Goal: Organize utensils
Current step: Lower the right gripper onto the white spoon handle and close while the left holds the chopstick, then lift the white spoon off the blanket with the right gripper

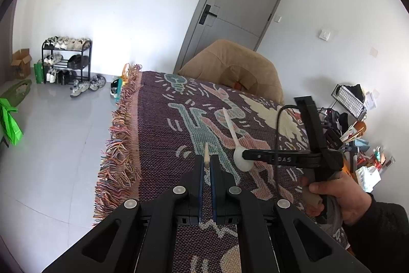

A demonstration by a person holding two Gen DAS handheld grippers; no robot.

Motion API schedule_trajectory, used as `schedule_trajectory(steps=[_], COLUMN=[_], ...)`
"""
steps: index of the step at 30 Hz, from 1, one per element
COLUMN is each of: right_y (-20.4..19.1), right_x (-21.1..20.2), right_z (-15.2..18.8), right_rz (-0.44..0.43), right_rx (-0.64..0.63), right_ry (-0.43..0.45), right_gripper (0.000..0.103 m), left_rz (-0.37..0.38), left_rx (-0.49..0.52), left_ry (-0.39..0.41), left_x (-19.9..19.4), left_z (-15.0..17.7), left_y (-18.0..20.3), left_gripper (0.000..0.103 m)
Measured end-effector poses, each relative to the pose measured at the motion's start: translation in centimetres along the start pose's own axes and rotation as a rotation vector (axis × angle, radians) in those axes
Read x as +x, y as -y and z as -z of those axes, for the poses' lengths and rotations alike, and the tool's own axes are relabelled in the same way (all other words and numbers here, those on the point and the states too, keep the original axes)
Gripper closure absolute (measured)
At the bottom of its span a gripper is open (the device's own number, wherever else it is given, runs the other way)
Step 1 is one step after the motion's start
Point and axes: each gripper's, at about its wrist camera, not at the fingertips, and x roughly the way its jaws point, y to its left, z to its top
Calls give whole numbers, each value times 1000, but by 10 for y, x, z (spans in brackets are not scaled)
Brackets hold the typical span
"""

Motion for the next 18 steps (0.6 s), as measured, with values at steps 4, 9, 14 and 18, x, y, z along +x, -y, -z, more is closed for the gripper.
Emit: schedule_trajectory(steps=[4,9,14,18], right_y=[-3,-9,3,6], right_x=[-11,-9,-1,-10], right_z=[3,9,13,21], right_rz=[-50,-19,-32,-35], right_rx=[-16,-56,-13,-29], right_ry=[-20,-57,-58,-18], right_gripper=[99,99,81,49], left_rz=[5,3,-12,-16], left_rx=[-1,-6,-3,-2], left_ry=[7,18,16,12], left_x=[0,-4,-8,-7], left_z=[-2,-3,-2,-3], left_y=[2,0,-2,-4], left_gripper=[99,99,99,99])
